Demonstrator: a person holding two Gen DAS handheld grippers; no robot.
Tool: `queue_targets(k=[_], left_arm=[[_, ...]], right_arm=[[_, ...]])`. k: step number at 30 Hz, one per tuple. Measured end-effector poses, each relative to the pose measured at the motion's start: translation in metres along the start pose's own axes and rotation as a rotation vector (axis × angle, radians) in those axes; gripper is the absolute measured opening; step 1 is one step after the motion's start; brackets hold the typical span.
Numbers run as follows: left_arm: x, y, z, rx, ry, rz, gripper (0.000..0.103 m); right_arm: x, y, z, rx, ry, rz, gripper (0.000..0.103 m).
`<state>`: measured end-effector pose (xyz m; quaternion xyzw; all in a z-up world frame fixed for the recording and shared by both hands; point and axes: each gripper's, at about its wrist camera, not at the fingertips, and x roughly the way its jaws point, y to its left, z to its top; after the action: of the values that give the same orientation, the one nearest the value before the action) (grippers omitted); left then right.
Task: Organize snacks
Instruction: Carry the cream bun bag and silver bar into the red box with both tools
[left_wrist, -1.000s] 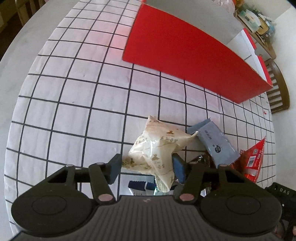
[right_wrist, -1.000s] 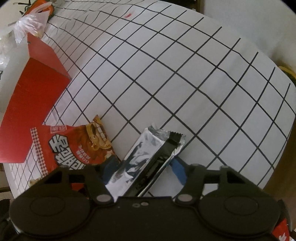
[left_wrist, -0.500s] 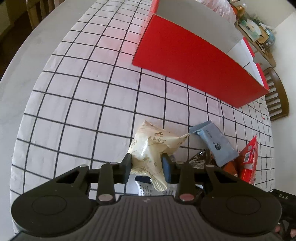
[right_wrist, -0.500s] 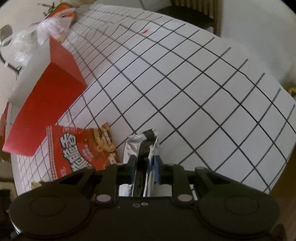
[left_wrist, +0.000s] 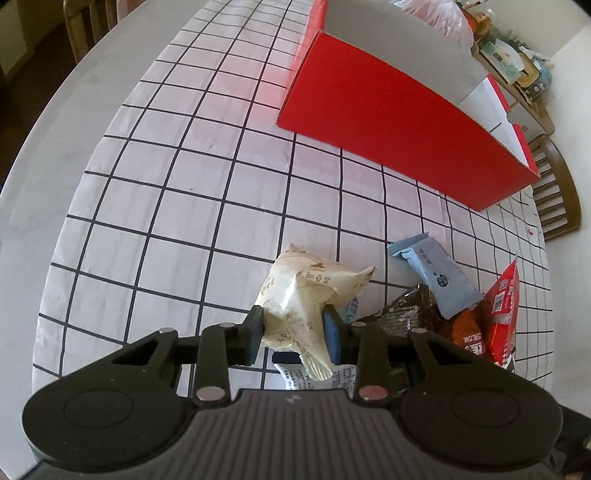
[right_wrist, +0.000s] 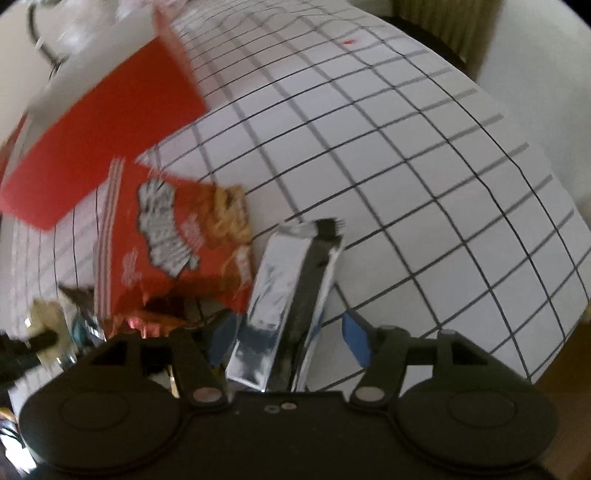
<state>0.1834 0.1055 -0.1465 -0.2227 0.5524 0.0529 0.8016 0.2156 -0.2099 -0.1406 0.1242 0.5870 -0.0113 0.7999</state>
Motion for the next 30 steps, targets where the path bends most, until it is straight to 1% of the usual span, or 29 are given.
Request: queue_targets(k=[2, 6, 9, 11, 14, 17, 23, 28, 30], left_arm=[[-0.001, 0.000, 0.000, 0.003, 0.000, 0.002, 0.033], [-0.001, -0.001, 0.000, 0.006, 0.000, 0.008, 0.033], [-0.001, -0.001, 0.000, 0.003, 0.000, 0.009, 0.033], [-0.002, -0.001, 0.000, 0.004, -0.001, 0.009, 0.033], [-0.002, -0.001, -0.001, 0.000, -0.002, 0.007, 0.033], [-0.005, -0.001, -0.001, -0.007, -0.007, 0.005, 0.032], [-0.020, -0.001, -0.004, -0.028, -0.029, -0.023, 0.031], [-0.034, 0.001, -0.009, -0.039, -0.046, -0.033, 0.030], [-0.039, 0.002, -0.010, -0.044, -0.050, -0.041, 0.029]], right_arm=[[0.001, 0.010, -0.004, -0.042, -0.006, -0.016, 0.060], [0.004, 0.022, -0.008, -0.118, -0.026, -0.080, 0.057], [0.004, 0.019, -0.007, -0.117, -0.027, -0.088, 0.049], [0.003, 0.016, -0.006, -0.115, -0.035, -0.076, 0.045], [0.001, 0.013, -0.006, -0.104, -0.051, -0.057, 0.043], [-0.006, 0.004, -0.003, -0.072, -0.069, -0.026, 0.042], [-0.026, -0.014, 0.002, -0.008, -0.107, 0.033, 0.040], [-0.048, -0.020, 0.002, -0.018, -0.139, 0.091, 0.040], [-0.054, -0.021, 0.003, -0.023, -0.144, 0.102, 0.040]])
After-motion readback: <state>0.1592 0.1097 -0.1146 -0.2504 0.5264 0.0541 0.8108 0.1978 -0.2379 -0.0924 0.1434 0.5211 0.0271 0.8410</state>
